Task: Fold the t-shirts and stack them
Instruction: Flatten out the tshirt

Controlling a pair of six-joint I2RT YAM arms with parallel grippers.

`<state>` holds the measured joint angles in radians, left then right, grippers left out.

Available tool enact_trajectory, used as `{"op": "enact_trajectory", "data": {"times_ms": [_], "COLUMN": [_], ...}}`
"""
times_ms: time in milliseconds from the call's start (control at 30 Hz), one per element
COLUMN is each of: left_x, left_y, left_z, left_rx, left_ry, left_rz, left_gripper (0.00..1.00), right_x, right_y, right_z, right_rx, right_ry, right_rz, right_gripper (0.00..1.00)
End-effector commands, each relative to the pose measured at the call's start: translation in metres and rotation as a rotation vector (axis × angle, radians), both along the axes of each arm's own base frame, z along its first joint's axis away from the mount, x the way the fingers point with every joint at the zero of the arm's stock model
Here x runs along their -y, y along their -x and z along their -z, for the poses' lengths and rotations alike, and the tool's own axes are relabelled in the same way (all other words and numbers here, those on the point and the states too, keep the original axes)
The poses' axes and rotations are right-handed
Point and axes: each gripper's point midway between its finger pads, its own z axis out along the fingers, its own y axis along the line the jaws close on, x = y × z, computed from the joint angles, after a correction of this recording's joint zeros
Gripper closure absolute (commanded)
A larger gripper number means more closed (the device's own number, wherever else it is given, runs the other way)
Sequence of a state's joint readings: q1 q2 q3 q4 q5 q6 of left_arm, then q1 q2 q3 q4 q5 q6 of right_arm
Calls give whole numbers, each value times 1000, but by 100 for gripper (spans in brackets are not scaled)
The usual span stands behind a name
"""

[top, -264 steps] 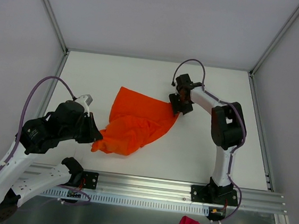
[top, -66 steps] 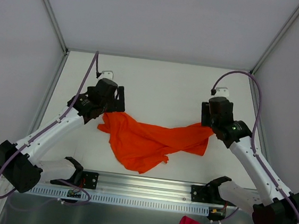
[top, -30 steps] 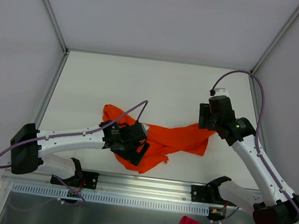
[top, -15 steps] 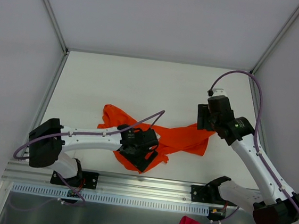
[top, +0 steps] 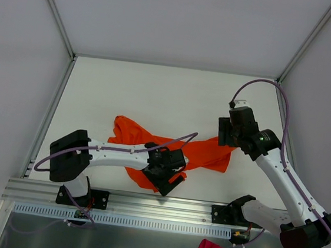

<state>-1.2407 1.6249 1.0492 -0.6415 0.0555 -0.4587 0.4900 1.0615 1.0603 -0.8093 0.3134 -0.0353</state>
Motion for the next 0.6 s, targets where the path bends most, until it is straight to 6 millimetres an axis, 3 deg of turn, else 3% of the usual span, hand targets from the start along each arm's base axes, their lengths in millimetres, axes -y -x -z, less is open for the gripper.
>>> {"op": "enact_trajectory", "data": {"times_ms": [0, 233, 367, 400, 567], "left_x": [13, 2, -6, -8, -13], "left_y": [8, 6, 0, -3, -12], "left_z": [0, 25, 35, 35, 34], "left_rx": [-14, -1, 33, 50, 99], "left_ry": [15, -101, -168, -178, -210], "left_rz": [59, 17, -17, -23, -43], "left_gripper": [15, 23, 39, 48, 54], "right_x": [2, 3, 7, 6, 6], "right_y": [1, 4, 12, 14, 28], "right_z": [-13, -21, -17, -16, -2], "right_rx": [27, 35, 18, 17, -41], "right_ry": [2, 3, 11, 3, -13], "right_rz": [1, -12, -19, -21, -30], "right_gripper": [31, 31, 31, 32, 31]}}
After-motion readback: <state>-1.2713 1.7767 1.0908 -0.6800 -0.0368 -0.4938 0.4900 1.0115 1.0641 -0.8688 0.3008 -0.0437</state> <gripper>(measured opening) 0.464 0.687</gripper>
